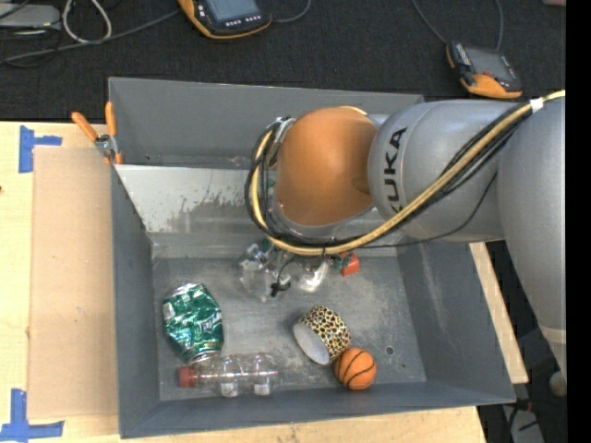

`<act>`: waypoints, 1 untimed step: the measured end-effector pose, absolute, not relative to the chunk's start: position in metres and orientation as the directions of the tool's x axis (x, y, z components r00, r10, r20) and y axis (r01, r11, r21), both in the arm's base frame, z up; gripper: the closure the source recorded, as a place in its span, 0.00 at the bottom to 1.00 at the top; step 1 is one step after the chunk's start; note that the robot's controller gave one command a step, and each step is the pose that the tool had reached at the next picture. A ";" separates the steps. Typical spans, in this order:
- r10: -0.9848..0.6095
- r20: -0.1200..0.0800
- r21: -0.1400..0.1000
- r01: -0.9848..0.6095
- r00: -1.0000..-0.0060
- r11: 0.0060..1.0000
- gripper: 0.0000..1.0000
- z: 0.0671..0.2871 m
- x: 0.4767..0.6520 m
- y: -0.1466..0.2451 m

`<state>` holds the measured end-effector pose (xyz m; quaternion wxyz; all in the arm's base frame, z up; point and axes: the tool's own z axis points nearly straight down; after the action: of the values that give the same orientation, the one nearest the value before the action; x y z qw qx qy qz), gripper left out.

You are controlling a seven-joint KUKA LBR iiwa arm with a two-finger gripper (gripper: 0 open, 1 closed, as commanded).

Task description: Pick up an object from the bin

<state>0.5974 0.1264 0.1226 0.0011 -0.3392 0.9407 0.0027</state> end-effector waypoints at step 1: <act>-0.637 -0.006 0.003 -0.637 -0.770 0.770 1.00 0.139 0.598 0.127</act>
Offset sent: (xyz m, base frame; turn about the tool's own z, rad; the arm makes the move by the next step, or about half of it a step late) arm 0.0005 0.0002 0.0519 0.0003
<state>0.5981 0.1268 0.1393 0.0025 -0.3388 0.9409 0.0025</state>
